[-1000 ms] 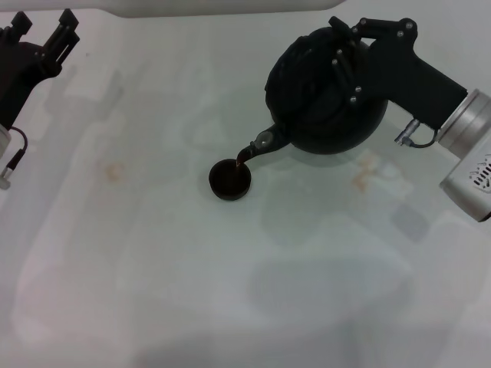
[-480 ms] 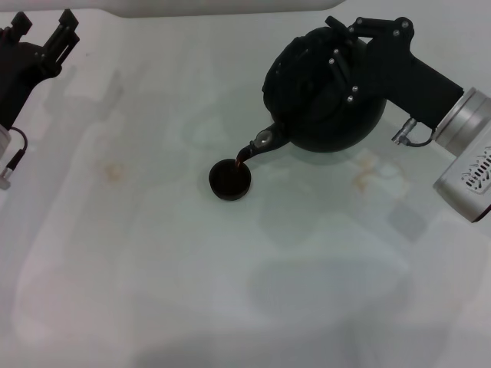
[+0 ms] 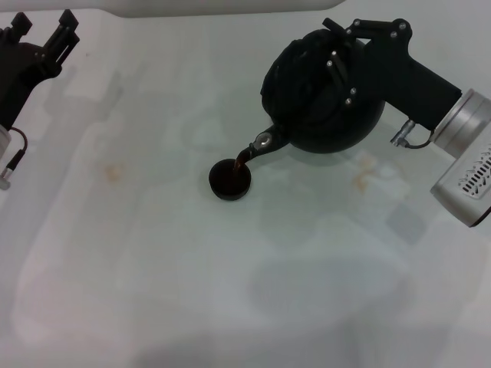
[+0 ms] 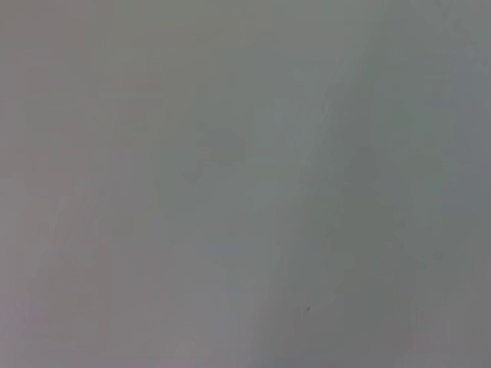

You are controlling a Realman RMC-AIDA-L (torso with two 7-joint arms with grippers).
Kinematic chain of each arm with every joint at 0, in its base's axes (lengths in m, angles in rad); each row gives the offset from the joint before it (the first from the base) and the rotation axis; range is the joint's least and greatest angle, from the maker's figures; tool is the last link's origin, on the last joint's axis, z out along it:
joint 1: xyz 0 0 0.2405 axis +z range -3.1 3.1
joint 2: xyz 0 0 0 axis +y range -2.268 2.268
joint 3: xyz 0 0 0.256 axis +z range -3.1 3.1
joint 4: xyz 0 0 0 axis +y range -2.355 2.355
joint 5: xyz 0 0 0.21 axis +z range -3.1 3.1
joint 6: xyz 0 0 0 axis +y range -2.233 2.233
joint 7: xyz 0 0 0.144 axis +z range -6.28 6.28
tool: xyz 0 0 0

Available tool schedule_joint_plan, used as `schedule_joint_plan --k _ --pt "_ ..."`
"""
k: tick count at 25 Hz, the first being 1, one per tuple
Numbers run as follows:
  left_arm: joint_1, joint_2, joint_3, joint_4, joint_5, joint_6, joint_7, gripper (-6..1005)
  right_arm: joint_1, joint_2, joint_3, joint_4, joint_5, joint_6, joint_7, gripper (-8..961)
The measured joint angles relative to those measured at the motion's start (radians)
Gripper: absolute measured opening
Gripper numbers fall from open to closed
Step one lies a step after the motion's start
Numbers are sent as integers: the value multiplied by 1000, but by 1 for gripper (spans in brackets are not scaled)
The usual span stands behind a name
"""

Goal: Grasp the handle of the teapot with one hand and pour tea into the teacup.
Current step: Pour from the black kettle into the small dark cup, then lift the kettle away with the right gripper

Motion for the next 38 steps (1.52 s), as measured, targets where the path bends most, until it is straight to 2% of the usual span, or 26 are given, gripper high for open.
schedule_joint_plan --k 29,38 --pt "6 0 -1 -3 0 0 -11 835 -6 0 -1 -9 2 7 -22 115" --pt "5 0 0 -3 0 -3 -11 834 -7 -2 -3 2 50 7 157 116"
